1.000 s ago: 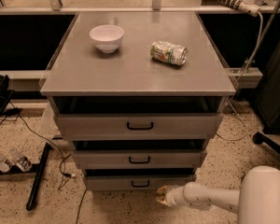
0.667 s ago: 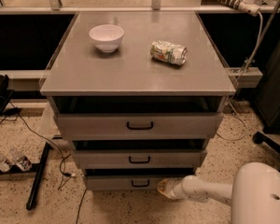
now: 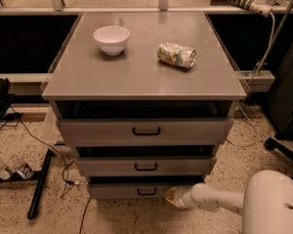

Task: Close bottom drawer

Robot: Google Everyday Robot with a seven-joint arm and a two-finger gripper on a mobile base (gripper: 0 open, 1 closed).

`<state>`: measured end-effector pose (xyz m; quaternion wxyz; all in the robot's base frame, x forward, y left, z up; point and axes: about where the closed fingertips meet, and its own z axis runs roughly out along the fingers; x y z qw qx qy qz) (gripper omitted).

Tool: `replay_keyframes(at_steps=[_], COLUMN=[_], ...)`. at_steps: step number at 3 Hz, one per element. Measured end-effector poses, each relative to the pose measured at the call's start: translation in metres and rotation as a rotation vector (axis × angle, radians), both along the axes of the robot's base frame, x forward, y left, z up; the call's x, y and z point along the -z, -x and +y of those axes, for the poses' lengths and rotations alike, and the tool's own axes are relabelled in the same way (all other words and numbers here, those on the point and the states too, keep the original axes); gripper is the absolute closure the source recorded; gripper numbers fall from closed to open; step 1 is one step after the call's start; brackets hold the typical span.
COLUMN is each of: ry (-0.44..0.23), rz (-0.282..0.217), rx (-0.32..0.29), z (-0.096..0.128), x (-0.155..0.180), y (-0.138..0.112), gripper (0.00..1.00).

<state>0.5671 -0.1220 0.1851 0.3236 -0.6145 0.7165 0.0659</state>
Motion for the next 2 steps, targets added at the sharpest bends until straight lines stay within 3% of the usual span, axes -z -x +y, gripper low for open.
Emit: replay_keyframes(at_steps=[2], ry=[-0.007], rz=[0.013], rx=[-0.032], z=[0.0035], x=[-0.0054], y=[0.0162], gripper=[0.15])
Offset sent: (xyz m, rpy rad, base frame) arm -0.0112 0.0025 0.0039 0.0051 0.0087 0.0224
